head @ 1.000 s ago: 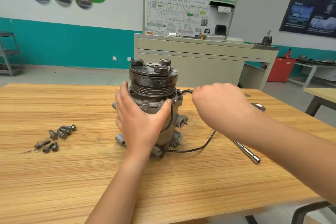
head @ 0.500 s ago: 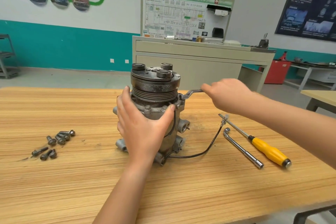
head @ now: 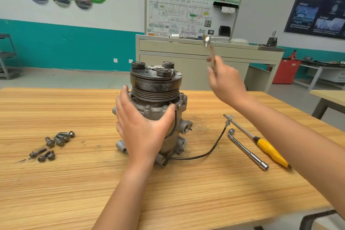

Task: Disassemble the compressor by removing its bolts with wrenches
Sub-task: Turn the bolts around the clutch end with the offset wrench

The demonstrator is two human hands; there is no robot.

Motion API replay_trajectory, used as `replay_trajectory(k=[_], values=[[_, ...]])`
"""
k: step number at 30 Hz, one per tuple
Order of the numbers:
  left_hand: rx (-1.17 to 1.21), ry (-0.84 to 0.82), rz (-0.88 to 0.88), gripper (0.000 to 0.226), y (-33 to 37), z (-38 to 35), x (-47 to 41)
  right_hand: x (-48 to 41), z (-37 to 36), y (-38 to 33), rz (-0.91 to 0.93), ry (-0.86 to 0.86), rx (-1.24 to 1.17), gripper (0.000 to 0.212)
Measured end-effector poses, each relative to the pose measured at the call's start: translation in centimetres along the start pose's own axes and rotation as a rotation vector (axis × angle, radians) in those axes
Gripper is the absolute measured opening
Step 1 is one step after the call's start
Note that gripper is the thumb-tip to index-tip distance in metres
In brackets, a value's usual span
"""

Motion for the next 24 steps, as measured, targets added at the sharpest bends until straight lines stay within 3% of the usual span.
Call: replay_trajectory(k=[2, 6, 9, 16, 21, 24], values=[[0.004, -0.001, 0.005, 0.106, 0.0, 0.0, 0.0, 1.5, 2.3, 0.2, -0.030, -0.061, -0.007, 0.029], [0.012, -0.001, 0.012, 0.106, 0.2, 0.0, 0.0, 4.7, 4.6, -0.4, -0.006, -0.321, 0.386, 0.032], [0.010, -0.014, 0.015, 0.105, 0.1, 0.1, 0.0, 6.3, 4.4, -1.5, 0.042, -0.410, 0.518, 0.035], [0.019, -0.026, 0.023, 0.105, 0.3, 0.3, -0.1, 6.3, 4.4, -3.7, 0.211, -0.412, 0.862, 0.044], [0.025, -0.035, 0.028, 0.107, 0.3, 0.2, -0.1, 5.1, 5.2, -4.0, 0.325, -0.441, 0.929, 0.005], [0.038, -0.031, 0.023, 0.107, 0.2, 0.2, -0.1, 4.2, 5.3, -3.4, 0.396, -0.434, 0.904, 0.013]])
Point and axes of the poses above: each hand's wrist, its own x-axis away from the middle knuckle, its own z-axis out of the back of the hand, y = z × x, the point moved 1 cm from there along -x, towards the middle knuckle, and after that the axes turned 10 degrees about -z, right-handed, at the moved point
